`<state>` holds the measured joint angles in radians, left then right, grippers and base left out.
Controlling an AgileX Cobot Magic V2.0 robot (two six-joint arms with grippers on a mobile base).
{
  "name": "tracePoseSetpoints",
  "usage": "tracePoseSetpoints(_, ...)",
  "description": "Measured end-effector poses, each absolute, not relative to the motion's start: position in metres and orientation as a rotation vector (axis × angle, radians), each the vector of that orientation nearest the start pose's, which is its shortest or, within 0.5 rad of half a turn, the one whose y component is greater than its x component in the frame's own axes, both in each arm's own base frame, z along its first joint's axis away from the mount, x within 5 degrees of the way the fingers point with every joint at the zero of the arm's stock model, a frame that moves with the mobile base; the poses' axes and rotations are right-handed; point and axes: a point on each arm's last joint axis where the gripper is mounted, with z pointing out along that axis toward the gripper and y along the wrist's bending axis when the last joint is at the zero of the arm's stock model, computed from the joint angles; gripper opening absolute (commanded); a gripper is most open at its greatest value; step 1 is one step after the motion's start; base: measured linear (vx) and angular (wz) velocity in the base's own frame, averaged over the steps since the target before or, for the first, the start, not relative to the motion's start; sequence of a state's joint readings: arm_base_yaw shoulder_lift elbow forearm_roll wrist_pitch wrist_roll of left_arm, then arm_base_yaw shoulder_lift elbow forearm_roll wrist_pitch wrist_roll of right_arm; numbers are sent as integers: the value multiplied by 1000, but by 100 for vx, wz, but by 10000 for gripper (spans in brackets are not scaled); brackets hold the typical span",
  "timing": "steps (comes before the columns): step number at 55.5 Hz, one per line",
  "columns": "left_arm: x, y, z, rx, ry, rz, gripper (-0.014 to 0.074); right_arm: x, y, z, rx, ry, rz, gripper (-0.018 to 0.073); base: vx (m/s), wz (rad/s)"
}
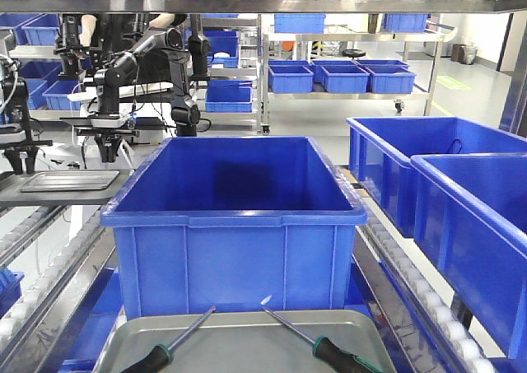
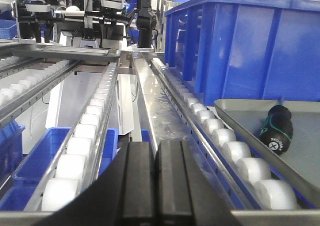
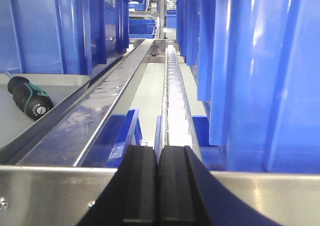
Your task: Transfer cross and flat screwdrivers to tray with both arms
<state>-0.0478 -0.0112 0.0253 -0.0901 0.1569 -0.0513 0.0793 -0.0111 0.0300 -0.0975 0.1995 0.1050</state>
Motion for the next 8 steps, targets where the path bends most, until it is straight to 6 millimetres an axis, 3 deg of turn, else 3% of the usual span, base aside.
tracePoseSetpoints(8,56,-4,191,-66,1655,-155,-6,56,3,185,-45,1706,49,-8,0,0)
